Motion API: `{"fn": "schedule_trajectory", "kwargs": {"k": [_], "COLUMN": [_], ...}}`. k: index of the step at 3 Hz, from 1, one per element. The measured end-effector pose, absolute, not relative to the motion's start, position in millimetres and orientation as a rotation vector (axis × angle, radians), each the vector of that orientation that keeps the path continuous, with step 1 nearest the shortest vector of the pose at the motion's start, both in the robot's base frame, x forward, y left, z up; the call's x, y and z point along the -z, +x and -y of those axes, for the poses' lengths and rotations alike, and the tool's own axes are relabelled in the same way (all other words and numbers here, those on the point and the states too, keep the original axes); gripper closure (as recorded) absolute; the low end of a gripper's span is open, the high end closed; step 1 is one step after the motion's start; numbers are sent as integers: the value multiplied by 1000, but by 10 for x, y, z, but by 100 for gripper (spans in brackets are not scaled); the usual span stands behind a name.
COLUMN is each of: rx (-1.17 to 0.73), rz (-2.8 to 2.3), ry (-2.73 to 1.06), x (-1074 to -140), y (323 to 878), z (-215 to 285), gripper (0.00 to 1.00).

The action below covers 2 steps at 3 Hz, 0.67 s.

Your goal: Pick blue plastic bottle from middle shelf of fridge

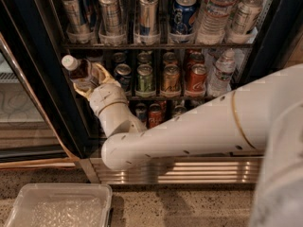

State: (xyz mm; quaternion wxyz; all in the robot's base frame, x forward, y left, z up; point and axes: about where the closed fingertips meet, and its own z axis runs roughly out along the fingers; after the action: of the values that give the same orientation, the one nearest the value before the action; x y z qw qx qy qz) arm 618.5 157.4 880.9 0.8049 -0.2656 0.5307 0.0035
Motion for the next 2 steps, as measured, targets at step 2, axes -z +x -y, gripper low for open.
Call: {"fn": "schedule_trajectory", "kwargs": {"k": [2], "rx": [-159], "rz": [-1305], "ry": [-514], "x": [-8417], "y": [5445], "z": [-1390], "gripper": [100]}}
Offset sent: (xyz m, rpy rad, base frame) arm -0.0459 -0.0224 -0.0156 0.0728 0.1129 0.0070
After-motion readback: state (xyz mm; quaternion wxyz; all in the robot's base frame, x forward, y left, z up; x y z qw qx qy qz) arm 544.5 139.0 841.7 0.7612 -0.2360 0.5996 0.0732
